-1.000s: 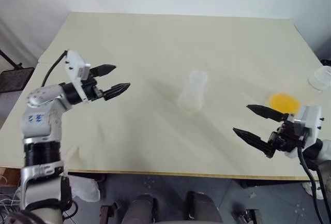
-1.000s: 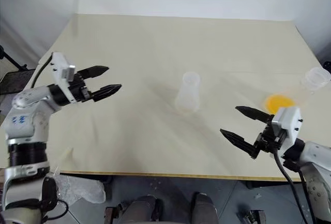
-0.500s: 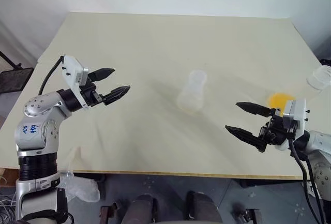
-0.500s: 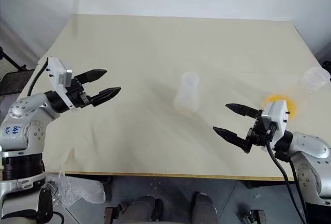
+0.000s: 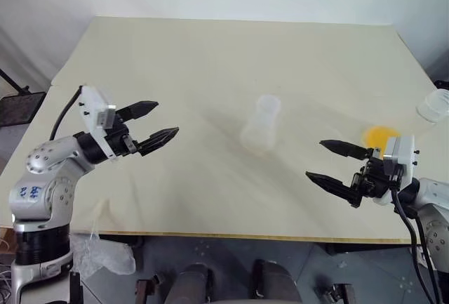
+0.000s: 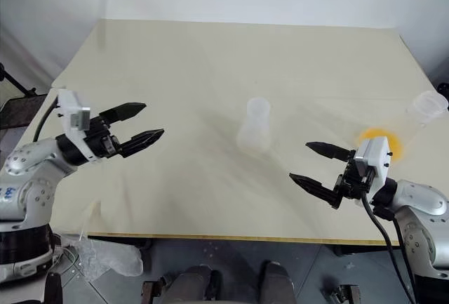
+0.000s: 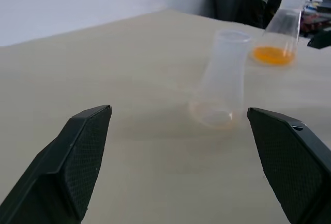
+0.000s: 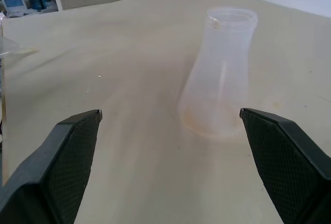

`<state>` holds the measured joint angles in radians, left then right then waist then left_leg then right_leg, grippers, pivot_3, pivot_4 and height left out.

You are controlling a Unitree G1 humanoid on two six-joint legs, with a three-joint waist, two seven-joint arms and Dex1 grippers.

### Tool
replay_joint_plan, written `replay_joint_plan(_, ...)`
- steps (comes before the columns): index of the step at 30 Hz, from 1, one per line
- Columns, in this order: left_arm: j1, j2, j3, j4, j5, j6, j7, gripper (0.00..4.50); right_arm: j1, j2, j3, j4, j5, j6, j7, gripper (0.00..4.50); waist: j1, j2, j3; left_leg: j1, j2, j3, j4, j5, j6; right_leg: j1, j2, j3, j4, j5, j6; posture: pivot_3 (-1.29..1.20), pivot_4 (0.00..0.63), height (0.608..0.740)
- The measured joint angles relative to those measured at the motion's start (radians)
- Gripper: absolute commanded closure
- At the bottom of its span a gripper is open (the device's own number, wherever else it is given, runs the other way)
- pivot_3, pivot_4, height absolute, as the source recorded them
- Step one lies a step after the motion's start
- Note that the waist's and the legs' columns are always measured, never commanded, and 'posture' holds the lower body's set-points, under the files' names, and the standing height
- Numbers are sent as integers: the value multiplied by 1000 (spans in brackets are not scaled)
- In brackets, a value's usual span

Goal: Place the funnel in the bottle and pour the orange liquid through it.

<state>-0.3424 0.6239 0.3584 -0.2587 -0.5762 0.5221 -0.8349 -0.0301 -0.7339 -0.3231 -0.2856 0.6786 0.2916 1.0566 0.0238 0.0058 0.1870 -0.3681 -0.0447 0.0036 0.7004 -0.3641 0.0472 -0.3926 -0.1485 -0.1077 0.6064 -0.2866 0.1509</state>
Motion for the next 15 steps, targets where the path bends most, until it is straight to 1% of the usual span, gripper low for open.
replay_joint_plan(7, 135, -53, 97, -117, -72, -37, 77, 38, 0, 0, 4, 11, 0, -1, 6, 0, 1, 0, 0, 0, 0, 0, 0, 0, 0, 0, 0, 1, 0, 0, 0, 0, 150, 740)
replay_joint_plan(12, 230, -62, 148, -190, -142, -44, 100, 38, -7, 0, 16, 30, -1, -1, 23, 0, 1, 0, 0, 0, 1, 0, 0, 0, 0, 0, 0, 2, -1, 0, 0, 0, 150, 740)
replay_joint_plan(15, 284, -92, 190, -247, -192, -55, 129, 38, -25, 0, 32, 46, -1, -1, 32, 0, 1, 0, 0, 0, 1, 0, 0, 0, 0, 1, 0, 4, -1, 0, 0, 0, 150, 740)
